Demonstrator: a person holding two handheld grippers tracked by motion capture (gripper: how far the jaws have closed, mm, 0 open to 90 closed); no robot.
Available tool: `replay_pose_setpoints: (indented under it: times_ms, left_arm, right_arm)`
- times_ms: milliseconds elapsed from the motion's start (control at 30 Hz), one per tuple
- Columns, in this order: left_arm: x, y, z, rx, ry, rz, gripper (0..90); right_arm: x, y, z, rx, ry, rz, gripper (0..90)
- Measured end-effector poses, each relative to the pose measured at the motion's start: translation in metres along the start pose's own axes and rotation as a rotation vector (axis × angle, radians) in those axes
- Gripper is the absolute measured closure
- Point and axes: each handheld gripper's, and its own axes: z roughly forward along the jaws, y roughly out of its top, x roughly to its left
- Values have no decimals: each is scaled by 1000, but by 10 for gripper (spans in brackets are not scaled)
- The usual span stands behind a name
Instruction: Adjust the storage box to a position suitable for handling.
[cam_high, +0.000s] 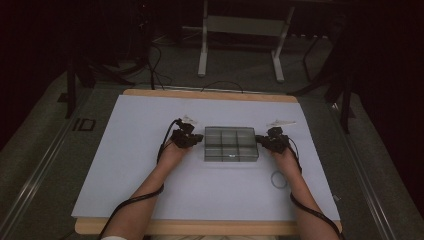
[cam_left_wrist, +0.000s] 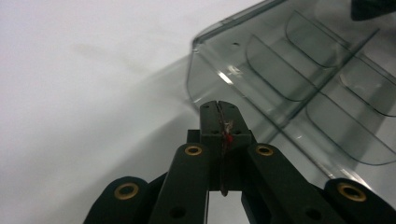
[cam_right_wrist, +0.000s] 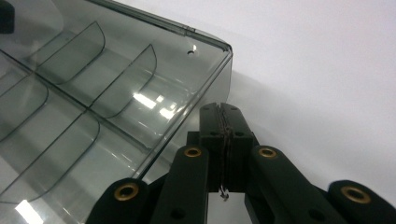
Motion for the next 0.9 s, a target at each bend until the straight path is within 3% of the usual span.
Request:
replay_pose_setpoints:
  times_ms: [100,300,467,900]
  left_arm:
    - [1,-1,0,-5,-13,-24,900]
    - [-2,-2,-2,-1,-14,-14,900]
    - [-3,-2,-4,6,-16,-29,900]
    - [-11,-4,-13,19,-14,-9,900]
  right_arm:
    - [1,-1,0,3,0,4,900]
    - [3,-1,-1,8,-6,18,900]
    - [5,-1,-7,12,0,14,900]
    - [11,-6,-11,18,-1,32,900]
